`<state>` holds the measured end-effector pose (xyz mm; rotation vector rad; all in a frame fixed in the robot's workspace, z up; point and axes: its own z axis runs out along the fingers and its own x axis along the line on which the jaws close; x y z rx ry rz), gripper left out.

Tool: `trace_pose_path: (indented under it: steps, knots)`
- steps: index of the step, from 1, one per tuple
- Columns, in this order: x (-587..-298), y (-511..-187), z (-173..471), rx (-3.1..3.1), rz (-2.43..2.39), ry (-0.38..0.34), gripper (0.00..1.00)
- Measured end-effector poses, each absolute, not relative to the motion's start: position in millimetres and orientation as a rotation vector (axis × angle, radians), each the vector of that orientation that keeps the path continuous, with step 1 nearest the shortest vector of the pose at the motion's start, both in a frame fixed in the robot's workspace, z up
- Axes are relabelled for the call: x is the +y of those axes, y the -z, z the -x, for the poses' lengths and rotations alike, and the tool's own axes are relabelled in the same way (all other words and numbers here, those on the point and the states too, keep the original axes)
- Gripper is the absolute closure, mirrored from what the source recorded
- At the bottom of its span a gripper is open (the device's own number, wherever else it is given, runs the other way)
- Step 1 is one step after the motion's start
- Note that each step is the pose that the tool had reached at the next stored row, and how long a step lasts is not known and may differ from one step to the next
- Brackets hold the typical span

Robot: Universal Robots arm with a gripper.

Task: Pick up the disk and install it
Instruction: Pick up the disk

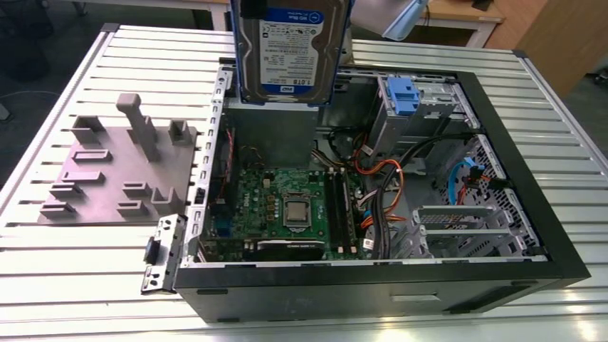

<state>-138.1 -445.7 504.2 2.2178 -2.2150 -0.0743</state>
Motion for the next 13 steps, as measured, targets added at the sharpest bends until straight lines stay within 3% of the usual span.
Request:
trace_pose_path:
  steps: [13]
  knots:
    - [-445.7,-504.3,131.3,-2.215,-2.218,0.074,0.63]
